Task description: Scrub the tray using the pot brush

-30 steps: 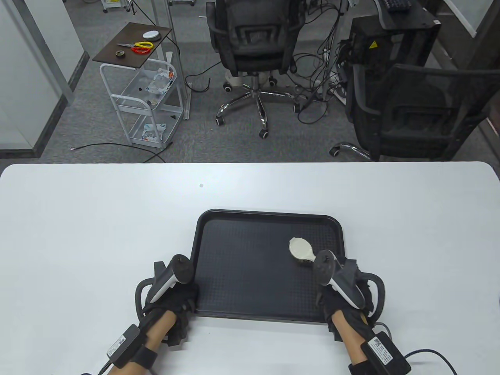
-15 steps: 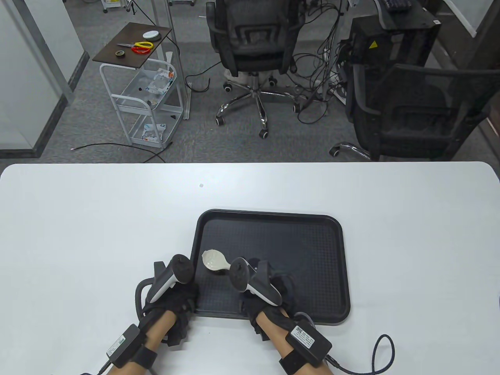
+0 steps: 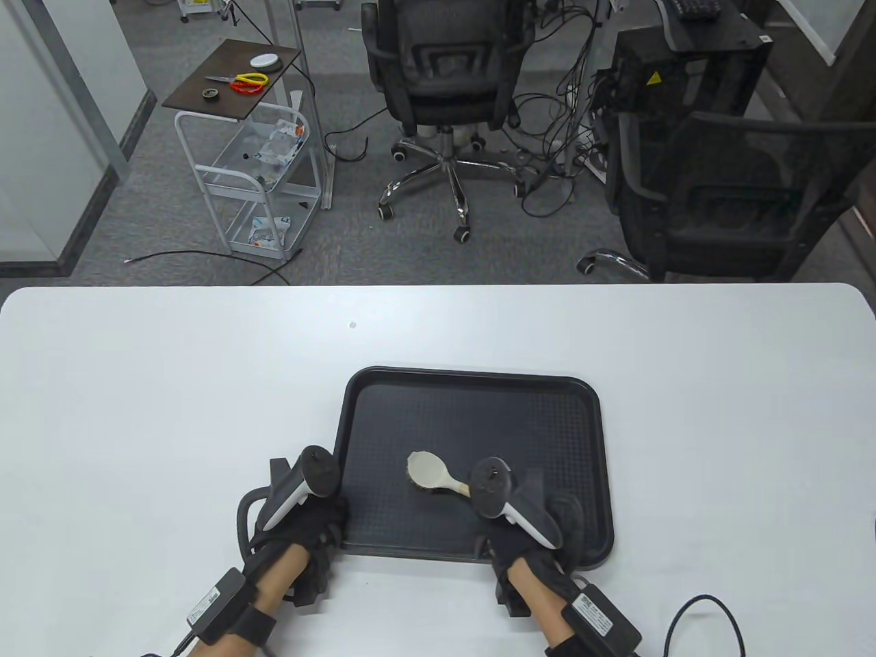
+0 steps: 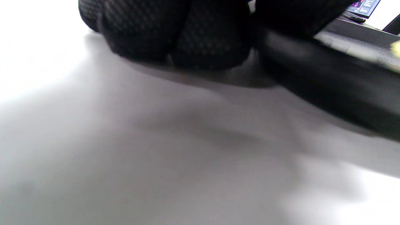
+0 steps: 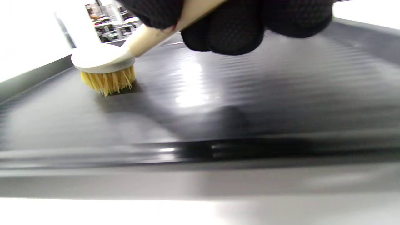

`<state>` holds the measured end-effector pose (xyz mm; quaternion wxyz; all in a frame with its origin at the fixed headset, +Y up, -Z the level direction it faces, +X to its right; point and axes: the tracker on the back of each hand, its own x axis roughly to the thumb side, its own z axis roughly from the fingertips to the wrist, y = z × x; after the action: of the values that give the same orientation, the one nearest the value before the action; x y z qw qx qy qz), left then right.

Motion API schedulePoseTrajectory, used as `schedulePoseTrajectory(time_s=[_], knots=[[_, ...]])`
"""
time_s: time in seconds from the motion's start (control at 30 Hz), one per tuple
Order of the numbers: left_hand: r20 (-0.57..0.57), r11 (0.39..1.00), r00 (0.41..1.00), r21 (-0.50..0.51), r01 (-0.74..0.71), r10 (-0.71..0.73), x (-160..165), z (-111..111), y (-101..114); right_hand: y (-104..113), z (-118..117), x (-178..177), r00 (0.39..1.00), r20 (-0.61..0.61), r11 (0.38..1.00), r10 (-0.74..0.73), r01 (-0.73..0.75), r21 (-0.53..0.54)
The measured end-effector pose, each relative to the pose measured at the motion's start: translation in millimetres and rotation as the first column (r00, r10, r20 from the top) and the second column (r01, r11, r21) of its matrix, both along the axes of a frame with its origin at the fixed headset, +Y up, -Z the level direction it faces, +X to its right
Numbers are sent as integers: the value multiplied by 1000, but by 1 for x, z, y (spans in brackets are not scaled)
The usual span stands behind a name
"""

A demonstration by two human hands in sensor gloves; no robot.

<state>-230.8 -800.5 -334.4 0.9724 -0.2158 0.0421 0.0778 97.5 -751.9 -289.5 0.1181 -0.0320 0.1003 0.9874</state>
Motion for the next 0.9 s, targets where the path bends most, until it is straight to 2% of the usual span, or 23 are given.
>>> schedulePoseTrajectory(time_s=[0.23, 0.37, 0.47, 0.67, 0.9], knots=[[-1, 1000, 1000, 0, 2, -2, 0, 0, 0, 4, 21, 99, 982, 187, 999, 29, -25, -25], [0, 1000, 1000, 0, 3, -3, 0, 0, 0, 6, 29, 130, 964, 260, 998, 63, -59, -23], [0, 1000, 1000, 1, 4, -4, 0, 0, 0, 9, 32, 139, 954, 280, 994, 111, -110, -17], [-1, 1000, 1000, 2, 5, -5, 0, 0, 0, 25, 33, 119, 957, 231, 982, 173, -187, 37], [-1, 1000, 1000, 2, 5, -5, 0, 0, 0, 45, 29, 39, 997, 47, 988, 62, -68, 141]])
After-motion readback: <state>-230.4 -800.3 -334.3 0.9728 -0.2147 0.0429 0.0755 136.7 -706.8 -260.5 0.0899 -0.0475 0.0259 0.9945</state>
